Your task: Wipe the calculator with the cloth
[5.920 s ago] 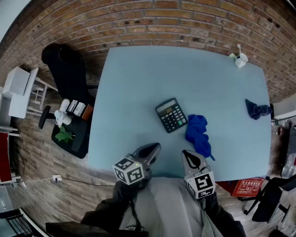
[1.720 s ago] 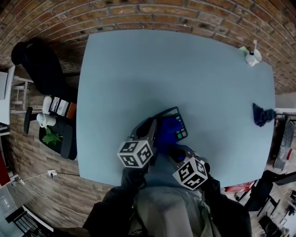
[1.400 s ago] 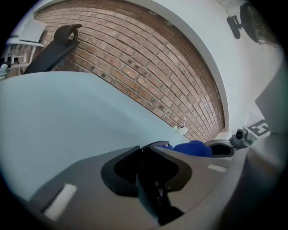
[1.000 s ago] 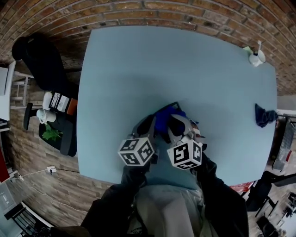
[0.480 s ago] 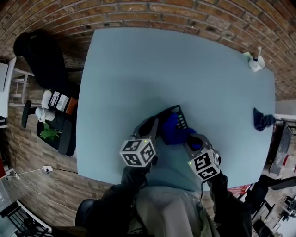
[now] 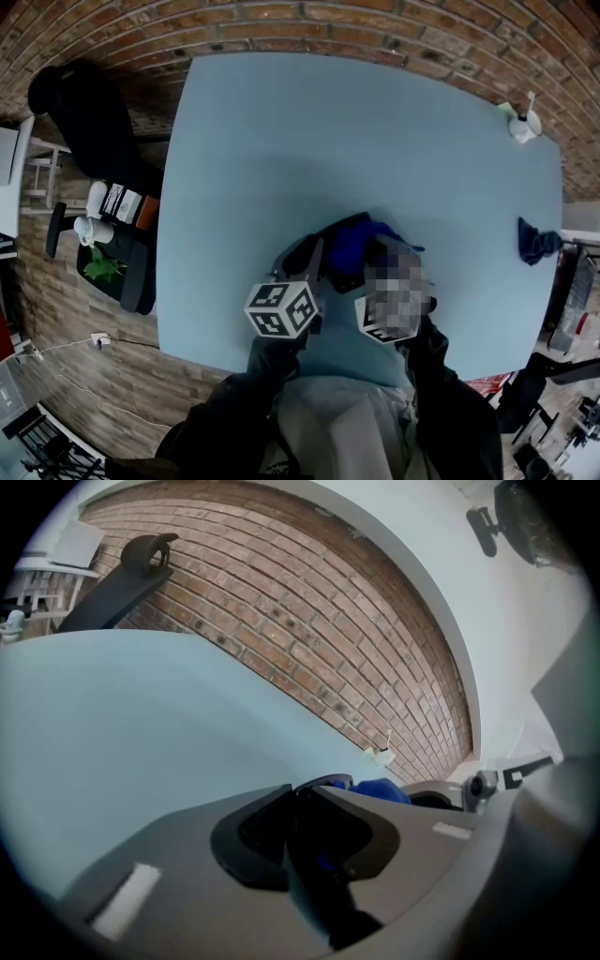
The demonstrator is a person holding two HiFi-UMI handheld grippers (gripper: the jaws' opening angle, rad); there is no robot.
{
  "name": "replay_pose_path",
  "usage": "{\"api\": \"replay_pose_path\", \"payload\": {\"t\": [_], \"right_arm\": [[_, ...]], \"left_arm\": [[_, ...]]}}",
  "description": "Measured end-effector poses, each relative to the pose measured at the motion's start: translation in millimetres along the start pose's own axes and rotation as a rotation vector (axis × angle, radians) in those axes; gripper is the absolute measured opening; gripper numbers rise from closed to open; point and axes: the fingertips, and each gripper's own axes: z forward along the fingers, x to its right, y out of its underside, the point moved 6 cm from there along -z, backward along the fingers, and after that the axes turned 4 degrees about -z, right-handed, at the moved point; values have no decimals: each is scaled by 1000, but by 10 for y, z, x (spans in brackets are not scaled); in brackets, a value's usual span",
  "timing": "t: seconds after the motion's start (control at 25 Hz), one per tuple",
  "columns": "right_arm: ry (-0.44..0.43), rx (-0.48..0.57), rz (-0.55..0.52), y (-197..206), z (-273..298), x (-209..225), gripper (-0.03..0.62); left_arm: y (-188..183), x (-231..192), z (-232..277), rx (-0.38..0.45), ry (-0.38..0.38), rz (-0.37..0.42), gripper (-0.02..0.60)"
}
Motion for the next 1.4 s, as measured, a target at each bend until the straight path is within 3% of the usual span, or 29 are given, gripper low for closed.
{"api": "replay_pose_path", "payload": {"t": [0.24,0.4,0.48,0.64,0.76,0.92,1.04,1.24,1.32,1.4], "right_arm": [[-159,-14,-61,175,-412,-708,60],[-306,-35,-59,259,-602,-1076,60],[-252,-5,19,300,-655,-926,60],[21,28,148,353,-617,-169,60],[86,11,204,330,-454,205,60],[-23,-44,147,335,-333,-35,60],[-100,-79,118,446,-474,-440,60],[-311,-145,65,657,-761,-1237,60],[-317,-138,38,634,-845,-1315,60],[-232,-111,45,535,-880,-1107,60]], "left_arm": [[59,119,73,-40,33,117,75],[68,140,83,-44,43,119,75],[63,139,87,-45,49,109,72],[60,125,82,-43,50,105,67],[60,124,78,-38,39,108,64],[57,125,83,-24,15,95,52],[43,123,85,-19,27,90,46],[47,117,79,-15,26,95,46],[46,121,84,-17,30,83,46],[43,106,68,-16,44,51,46]]}}
